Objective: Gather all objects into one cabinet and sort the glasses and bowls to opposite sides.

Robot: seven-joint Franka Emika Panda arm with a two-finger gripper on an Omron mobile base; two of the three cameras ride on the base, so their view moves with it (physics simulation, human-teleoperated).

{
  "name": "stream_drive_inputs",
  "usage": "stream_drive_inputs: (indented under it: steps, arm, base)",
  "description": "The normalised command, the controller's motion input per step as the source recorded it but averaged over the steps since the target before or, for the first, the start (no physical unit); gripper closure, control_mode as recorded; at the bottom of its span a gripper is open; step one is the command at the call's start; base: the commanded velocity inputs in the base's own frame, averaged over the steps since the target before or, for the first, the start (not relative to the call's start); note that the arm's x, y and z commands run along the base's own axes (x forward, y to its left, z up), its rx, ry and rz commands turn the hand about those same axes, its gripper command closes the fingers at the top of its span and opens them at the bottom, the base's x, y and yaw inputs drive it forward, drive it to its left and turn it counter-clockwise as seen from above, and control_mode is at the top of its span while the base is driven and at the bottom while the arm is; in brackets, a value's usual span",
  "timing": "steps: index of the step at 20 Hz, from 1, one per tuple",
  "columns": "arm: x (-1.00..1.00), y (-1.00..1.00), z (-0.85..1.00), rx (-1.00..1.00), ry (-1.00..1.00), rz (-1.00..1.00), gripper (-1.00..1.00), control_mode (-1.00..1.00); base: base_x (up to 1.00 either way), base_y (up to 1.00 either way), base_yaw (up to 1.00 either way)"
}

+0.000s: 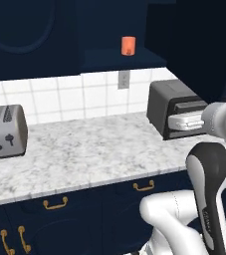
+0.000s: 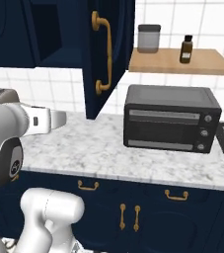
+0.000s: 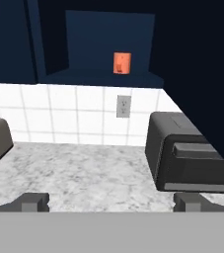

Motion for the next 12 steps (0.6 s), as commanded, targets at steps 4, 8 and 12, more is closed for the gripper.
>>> stream_drive_inputs:
  steps: [4, 8, 12]
  arm:
    - [0.00, 0.00, 0.00, 0.00, 0.00, 0.00, -1.00, 1.00]
    - [0.00, 0.00, 0.00, 0.00, 0.00, 0.00, -1.00, 1.00]
    - [0.00, 0.00, 0.00, 0.00, 0.00, 0.00, -1.00, 1.00]
  base:
    - [0.36, 0.00, 0.09]
    - [0.41, 0.00, 0.08]
    - [0.39, 0.01, 0.01]
